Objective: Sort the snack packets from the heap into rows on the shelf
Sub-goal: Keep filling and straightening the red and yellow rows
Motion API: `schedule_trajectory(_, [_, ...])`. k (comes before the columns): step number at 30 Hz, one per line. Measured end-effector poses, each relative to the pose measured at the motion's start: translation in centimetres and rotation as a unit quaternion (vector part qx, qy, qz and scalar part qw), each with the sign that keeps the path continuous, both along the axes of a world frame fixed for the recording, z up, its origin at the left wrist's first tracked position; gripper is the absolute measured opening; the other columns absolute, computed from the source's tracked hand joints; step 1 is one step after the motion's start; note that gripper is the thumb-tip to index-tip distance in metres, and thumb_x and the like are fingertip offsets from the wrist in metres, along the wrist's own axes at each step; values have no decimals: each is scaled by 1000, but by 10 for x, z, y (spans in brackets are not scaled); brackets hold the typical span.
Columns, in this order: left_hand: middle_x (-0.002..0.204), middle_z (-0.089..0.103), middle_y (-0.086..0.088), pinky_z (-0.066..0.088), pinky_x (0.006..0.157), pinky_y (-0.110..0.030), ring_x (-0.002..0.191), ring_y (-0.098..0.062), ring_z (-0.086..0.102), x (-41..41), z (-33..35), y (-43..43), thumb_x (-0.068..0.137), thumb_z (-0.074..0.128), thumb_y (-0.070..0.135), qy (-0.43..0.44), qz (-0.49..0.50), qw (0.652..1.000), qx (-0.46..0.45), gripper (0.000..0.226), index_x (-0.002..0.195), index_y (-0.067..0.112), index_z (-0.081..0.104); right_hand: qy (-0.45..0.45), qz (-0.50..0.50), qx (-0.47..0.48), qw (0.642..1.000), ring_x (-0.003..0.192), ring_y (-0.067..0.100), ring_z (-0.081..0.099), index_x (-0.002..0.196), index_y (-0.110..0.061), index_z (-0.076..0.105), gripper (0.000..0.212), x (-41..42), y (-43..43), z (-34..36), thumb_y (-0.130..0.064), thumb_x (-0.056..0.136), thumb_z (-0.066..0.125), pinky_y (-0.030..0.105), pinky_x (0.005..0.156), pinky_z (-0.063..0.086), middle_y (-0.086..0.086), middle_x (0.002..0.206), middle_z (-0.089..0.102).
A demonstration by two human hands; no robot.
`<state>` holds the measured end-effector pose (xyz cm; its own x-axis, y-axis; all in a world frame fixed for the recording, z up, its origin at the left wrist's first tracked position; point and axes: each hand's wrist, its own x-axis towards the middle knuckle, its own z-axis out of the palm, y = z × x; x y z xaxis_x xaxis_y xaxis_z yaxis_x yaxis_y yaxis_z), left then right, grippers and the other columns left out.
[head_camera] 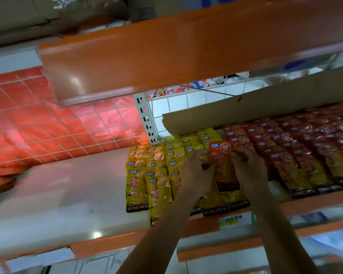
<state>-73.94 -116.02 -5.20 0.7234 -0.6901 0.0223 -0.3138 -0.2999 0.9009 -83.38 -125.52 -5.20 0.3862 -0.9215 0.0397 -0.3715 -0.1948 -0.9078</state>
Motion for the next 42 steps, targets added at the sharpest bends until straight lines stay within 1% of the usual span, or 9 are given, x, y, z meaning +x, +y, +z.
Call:
schedule_trajectory(3, [98,62,13,49,69,-12,88,-1,61,-14,-2,-23,86,70,21,-9,-8,1000,24,40,123,26,56,46,-38,-41,997,105,23,59,122,-16,62,28,-17,-14,-4,-22,96,52,24,82,37,6,118,64])
schedule_trajectory(7, [104,66,5,54,80,-28,93,-14,65,-32,-4,-46,86,68,17,-43,-45,997,35,48,130,25,50,83,-47,-54,994,103,30,61,125,-14,60,31,-35,-25,-6,-17,96,52,32,83,44,13,116,66])
schedule_trajectory(10, [118,65,0,51,86,-25,104,-16,62,-40,-7,-60,89,62,12,-86,-68,992,64,52,135,28,46,108,-59,-77,989,102,31,61,123,-13,61,30,-44,-31,-8,-15,95,53,27,79,39,13,114,66])
schedule_trajectory(12, [118,65,0,51,89,-27,106,-17,61,-44,-9,-68,91,59,13,-116,-82,987,78,41,129,25,55,105,-62,-91,988,102,31,61,122,-10,62,29,-47,-33,-8,-14,94,55,27,79,39,14,113,66])
schedule_trajectory(16, [99,68,-1,53,78,-26,91,-15,64,-51,-13,-76,95,54,15,-179,-106,971,115,15,105,17,65,118,-66,-103,986,101,28,61,121,-11,62,28,-51,-37,-11,-13,94,55,24,77,35,12,111,67])
schedule_trajectory(27, [101,67,-4,55,81,-29,90,-15,65,-60,-2,-78,98,48,12,-261,-157,937,171,19,111,15,62,116,-64,-99,986,103,25,61,123,-11,61,30,-47,-39,-9,-13,94,55,28,81,42,10,113,67])
schedule_trajectory(32, [99,67,-9,57,77,-34,89,-23,66,-55,7,-76,97,47,7,-304,-172,918,190,21,107,12,64,104,-48,-107,988,104,27,61,122,-7,61,29,-43,-35,-6,-11,94,54,31,86,43,12,114,66])
schedule_trajectory(38, [103,65,-10,44,71,-32,97,-29,61,-29,15,-54,91,50,9,-318,-125,927,154,19,101,13,65,93,-21,-122,988,90,25,62,109,-6,65,20,-24,-20,-5,-10,92,56,25,70,36,12,100,67])
schedule_trajectory(42, [108,65,-8,48,76,-33,103,-29,59,7,13,-21,87,56,9,-321,-59,934,146,31,114,19,66,87,29,-115,989,102,23,61,119,-12,63,28,8,8,-3,-11,92,57,28,80,44,7,113,67])
